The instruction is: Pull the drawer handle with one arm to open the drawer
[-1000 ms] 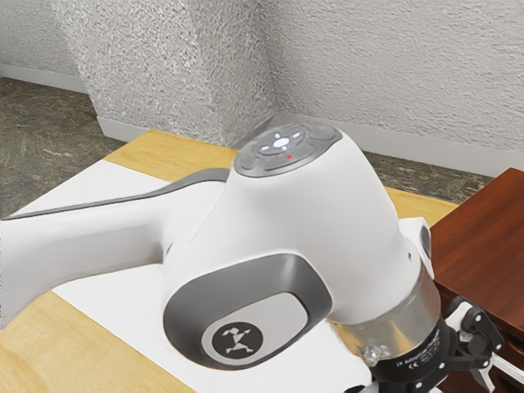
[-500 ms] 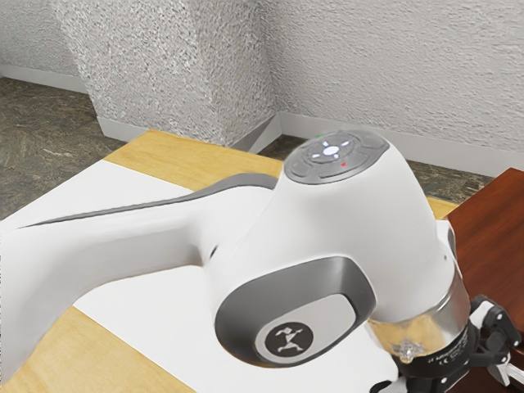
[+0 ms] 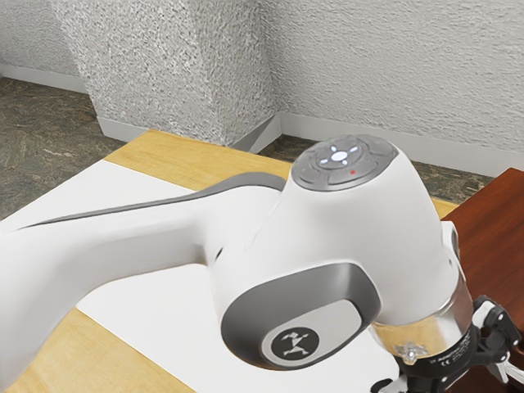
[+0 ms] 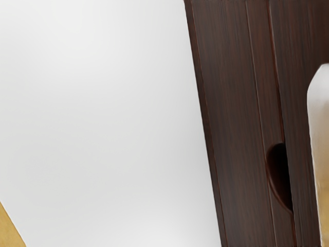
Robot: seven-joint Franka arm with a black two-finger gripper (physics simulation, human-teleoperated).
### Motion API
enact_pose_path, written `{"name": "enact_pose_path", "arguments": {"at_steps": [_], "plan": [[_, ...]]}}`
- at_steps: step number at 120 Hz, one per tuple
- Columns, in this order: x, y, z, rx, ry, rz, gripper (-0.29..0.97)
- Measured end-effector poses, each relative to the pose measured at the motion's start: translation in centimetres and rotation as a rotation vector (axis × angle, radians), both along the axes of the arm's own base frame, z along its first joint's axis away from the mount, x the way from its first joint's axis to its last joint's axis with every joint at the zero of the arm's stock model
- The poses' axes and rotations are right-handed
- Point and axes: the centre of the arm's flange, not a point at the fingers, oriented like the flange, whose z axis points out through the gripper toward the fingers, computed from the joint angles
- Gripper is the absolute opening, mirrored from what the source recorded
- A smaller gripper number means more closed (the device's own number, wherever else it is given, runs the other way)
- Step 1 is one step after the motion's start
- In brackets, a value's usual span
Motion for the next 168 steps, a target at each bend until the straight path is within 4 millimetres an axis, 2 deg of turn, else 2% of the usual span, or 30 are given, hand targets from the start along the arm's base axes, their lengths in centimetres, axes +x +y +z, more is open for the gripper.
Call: {"name": "enact_pose_path", "arguments": {"at_steps": [17, 51, 91, 134, 168], "plan": [[0.9, 0.2, -0.4, 0.013, -0.005, -0.003, 0.68], [3.7, 3.0, -0.4, 0.022, -0.015, 0.035, 0.68], [2.9, 1.3, -0.3, 0.026, -0.023, -0.014, 0.68], [3.5, 1.1, -0.4, 0.032, -0.032, -0.027, 0.68], [3.4, 1.3, -0.5, 0.029, -0.028, -0.037, 0.36]]}}
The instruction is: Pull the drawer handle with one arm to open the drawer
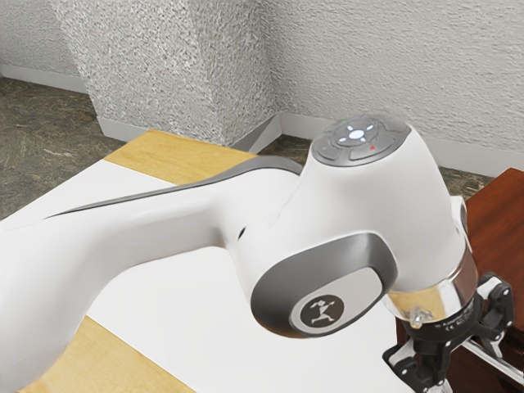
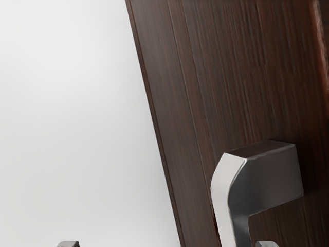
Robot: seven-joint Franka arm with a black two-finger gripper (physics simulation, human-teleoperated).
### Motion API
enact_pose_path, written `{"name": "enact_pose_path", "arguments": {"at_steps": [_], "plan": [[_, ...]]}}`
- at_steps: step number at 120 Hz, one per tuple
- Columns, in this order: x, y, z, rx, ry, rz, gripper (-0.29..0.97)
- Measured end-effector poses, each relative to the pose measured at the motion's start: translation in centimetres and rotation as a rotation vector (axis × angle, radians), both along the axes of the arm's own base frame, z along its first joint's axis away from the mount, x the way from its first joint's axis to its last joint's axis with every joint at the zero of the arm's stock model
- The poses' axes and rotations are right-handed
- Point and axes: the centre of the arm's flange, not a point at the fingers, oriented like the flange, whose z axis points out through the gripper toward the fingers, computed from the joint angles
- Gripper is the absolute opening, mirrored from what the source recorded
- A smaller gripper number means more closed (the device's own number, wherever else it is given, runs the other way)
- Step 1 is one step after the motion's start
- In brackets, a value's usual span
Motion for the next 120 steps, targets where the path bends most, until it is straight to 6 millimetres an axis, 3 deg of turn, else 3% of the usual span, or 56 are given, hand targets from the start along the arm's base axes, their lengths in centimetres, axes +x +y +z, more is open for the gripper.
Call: {"name": "enact_pose_path", "arguments": {"at_steps": [64, 120], "plan": [[-0.1, -0.3, -0.3, -0.009, -0.019, -0.023, 0.11], [-2.8, 1.0, 0.0, -0.032, -0.014, -0.053, 0.12]]}}
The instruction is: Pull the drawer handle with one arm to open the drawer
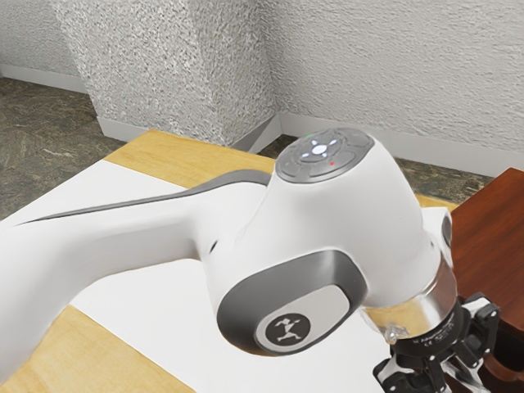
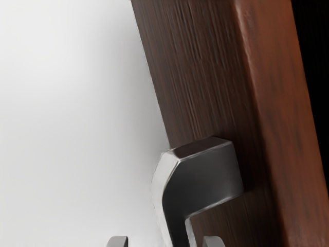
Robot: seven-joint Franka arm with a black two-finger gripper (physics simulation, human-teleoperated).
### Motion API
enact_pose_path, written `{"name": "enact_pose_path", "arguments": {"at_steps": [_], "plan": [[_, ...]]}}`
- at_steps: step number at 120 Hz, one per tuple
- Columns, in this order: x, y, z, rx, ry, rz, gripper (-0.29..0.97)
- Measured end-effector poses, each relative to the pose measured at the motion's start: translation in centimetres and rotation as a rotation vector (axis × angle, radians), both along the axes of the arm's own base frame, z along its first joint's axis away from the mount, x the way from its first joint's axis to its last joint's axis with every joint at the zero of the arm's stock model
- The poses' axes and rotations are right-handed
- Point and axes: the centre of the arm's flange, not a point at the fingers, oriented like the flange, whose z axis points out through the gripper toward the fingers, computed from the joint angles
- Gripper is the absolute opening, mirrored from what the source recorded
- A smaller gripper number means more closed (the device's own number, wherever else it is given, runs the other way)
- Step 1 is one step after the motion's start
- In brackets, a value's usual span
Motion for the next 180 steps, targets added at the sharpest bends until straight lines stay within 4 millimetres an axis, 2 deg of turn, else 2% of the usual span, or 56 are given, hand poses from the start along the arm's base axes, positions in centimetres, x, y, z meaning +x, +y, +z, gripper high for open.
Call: {"name": "enact_pose_path", "arguments": {"at_steps": [38, 75, 120, 150, 180], "plan": [[-1.2, 0.8, -0.5, -0.01, 0.014, -0.009, 0.14], [-1.5, 1.5, -0.5, -0.022, 0.007, -0.004, 0.14], [-2.0, 1.3, -0.4, -0.045, -0.005, -0.01, 0.15], [-3.6, 1.6, -0.7, -0.065, -0.004, -0.026, 0.16], [-4.6, 3.0, -0.5, -0.079, -0.005, -0.026, 0.16]]}}
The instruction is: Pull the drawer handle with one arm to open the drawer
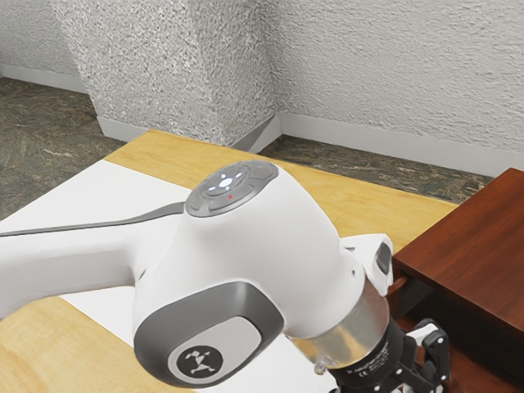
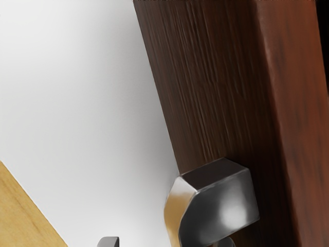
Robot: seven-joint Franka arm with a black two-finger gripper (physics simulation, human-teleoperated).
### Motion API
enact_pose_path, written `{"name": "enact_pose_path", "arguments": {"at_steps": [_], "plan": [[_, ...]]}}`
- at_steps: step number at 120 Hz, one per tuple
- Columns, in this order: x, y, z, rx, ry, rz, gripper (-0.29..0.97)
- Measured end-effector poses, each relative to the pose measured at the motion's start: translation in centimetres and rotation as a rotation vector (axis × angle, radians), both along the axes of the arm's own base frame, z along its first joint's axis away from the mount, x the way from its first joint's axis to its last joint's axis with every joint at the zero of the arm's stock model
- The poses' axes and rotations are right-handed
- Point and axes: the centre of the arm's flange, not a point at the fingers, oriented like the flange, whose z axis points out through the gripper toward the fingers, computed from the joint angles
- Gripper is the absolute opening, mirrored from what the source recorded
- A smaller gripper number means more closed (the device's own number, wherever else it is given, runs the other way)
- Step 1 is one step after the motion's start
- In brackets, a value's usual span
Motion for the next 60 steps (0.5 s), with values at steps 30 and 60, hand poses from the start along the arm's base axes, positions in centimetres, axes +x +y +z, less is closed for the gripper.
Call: {"name": "enact_pose_path", "arguments": {"at_steps": [30, 60], "plan": [[-0.9, 0.5, 0.2, -0.011, 0.001, -0.007, 0.16], [-1.6, 0.6, 0.1, -0.012, 0.0, -0.017, 0.16]]}}
